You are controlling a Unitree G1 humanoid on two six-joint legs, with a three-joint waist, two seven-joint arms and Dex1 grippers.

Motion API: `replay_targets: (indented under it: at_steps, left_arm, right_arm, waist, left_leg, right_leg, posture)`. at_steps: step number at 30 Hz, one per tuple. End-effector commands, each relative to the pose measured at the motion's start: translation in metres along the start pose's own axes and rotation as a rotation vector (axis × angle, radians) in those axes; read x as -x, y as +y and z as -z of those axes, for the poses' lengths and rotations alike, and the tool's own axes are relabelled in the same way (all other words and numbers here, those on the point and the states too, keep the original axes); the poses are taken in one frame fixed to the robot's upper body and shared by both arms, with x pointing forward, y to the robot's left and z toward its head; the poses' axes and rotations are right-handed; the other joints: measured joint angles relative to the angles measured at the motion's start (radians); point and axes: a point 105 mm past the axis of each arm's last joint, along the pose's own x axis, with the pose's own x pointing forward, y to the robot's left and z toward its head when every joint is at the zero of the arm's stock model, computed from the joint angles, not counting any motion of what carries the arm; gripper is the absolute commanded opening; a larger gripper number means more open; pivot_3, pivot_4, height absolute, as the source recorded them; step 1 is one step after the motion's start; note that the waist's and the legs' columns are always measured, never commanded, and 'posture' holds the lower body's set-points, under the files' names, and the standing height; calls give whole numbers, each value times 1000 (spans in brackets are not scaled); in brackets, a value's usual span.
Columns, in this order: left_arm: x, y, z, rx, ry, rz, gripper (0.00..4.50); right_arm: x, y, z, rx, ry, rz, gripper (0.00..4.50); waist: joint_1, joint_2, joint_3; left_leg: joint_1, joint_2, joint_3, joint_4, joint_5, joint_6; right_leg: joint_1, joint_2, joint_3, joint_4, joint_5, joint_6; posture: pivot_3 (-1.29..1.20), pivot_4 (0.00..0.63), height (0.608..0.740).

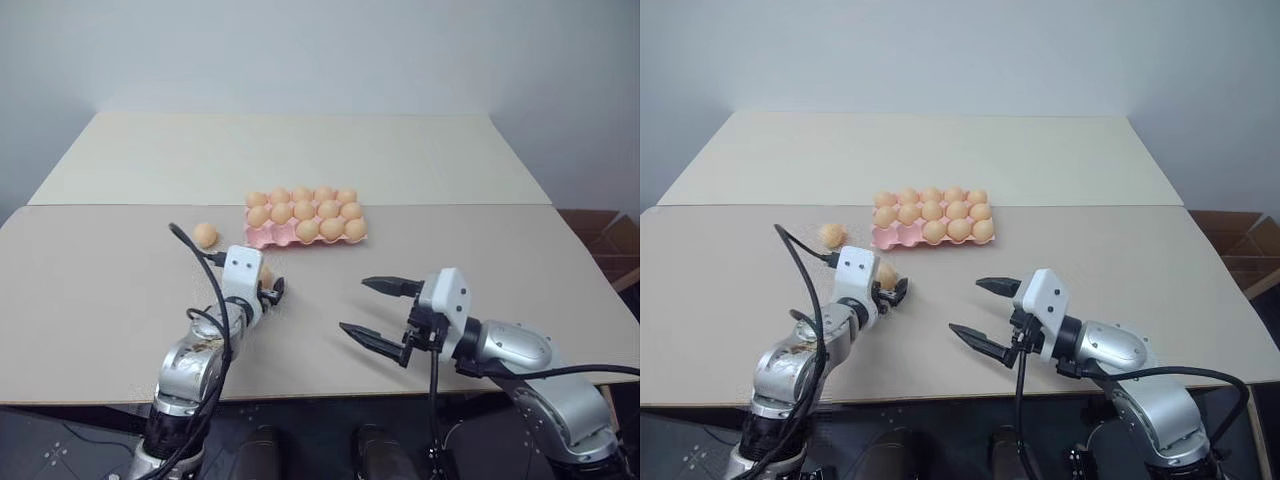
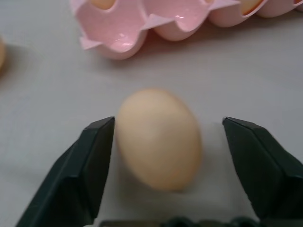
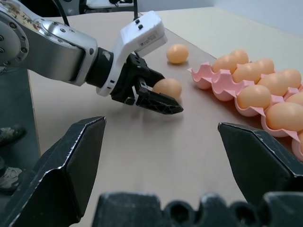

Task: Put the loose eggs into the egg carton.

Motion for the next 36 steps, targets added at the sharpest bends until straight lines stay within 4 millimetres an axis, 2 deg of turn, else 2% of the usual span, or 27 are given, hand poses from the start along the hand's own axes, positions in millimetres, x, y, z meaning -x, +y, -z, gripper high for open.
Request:
replay_targets:
  at_steps: [1, 3, 6, 9, 13, 17, 21, 24, 32, 36]
  left_arm:
    - [6, -3, -13, -9, -56, 10, 2369]
    - [10, -2, -13, -8, -57, -1, 1817]
    - [18, -1, -17, -29, -85, -17, 1655]
    - [19, -8, -36, -80, -176, -23, 1612]
    - [5, -6, -70, -70, -286, -72, 1593]
    - [-17, 1, -87, -62, -318, -113, 1568]
    - [-38, -1, -90, -63, -303, -101, 1544]
    - [-46, -2, -88, -69, -288, -98, 1540]
    - [-53, -5, -82, -72, -271, -83, 1539]
    - [-51, -8, -79, -69, -268, -74, 2820]
  right_arm:
    - [-1, 2, -12, 36, -36, -6, 4500]
    - [-1, 0, -14, 39, -38, -1, 4500]
    - [0, -1, -15, 43, -39, 6, 4500]
    - [0, -3, -16, 45, -41, 14, 4500]
    - [-2, -7, -17, 55, -45, 23, 4500]
    - [-4, -9, -19, 59, -50, 27, 4500]
    - [-5, -8, -20, 60, -54, 32, 4500]
    - [-5, -6, -20, 57, -54, 39, 4500]
    - [-3, -5, -19, 57, -49, 52, 4500]
    - [-2, -6, -18, 60, -48, 55, 4500]
  waist:
    - [0, 0, 0]
    - [-1, 0, 0]
    - [0, 0, 0]
    - [1, 0, 0]
    - [11, 0, 0]
    - [12, 0, 0]
    - [11, 0, 0]
    - [12, 0, 0]
    - [12, 0, 0]
    - [12, 0, 0]
  left_leg:
    - [0, 0, 0, 0, 0, 0]
    - [0, 0, 0, 0, 0, 0]
    - [0, 0, 0, 0, 0, 0]
    - [0, 0, 0, 0, 0, 0]
    - [0, -1, 0, 1, 0, 0]
    - [2, -1, 0, 2, 0, 0]
    - [1, -1, -1, 2, 0, 0]
    - [1, -1, -1, 2, 0, 0]
    - [1, -1, -1, 2, 0, 0]
    - [1, -1, -1, 2, 0, 0]
  right_leg:
    - [0, 0, 0, 0, 0, 0]
    - [0, 0, 0, 1, 0, 0]
    - [0, 0, 0, 1, 0, 0]
    - [0, 0, 0, 1, 0, 0]
    - [1, 0, 0, 1, 1, 1]
    - [4, 0, -1, -1, 1, 2]
    - [4, 0, -1, -2, 1, 2]
    - [4, 0, -2, -2, 1, 2]
    - [5, 0, -2, -2, 1, 3]
    - [5, -1, -2, -2, 1, 3]
  posture:
    - [0, 150, 740]
    - [0, 150, 740]
    - [0, 150, 740]
    - [0, 150, 740]
    - [0, 150, 740]
    - [0, 150, 740]
    - [0, 150, 740]
    - [0, 150, 740]
    - [0, 150, 740]
    - [0, 150, 740]
